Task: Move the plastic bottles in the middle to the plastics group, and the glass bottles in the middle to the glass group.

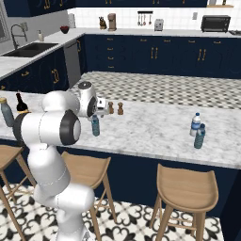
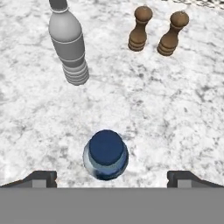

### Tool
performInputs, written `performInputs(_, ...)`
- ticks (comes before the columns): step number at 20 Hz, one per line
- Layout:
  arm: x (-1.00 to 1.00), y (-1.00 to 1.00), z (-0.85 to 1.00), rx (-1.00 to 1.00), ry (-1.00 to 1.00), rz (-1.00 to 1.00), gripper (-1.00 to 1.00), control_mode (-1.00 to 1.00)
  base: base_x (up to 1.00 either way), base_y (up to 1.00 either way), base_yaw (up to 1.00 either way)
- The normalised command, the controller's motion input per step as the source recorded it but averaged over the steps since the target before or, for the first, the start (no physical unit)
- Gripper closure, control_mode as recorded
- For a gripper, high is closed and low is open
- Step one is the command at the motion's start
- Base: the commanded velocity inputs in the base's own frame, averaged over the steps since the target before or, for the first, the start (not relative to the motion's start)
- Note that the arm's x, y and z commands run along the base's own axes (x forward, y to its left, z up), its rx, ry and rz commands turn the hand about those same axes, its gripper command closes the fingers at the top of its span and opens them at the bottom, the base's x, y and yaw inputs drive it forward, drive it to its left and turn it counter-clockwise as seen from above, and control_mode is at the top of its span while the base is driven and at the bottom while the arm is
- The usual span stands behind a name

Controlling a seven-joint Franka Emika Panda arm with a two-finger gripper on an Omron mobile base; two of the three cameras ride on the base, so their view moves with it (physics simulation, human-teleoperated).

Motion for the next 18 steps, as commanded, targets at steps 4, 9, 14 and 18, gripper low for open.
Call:
performInputs(4,0.14,0.00,-0.21,0.00,0.04,0.00,-1.00,-1.00,0.00,0.00,0.00)
performInputs(9,0.02,0.00,-0.18,0.00,0.04,0.00,-1.00,-1.00,0.00,0.00,0.00)
performInputs(14,0.04,0.00,-0.16,0.00,0.03,0.00,-1.00,-1.00,0.00,0.00,0.00)
performInputs(18,0.07,0.00,-0.13,0.00,0.01,0.00,-1.00,-1.00,0.00,0.00,0.00)
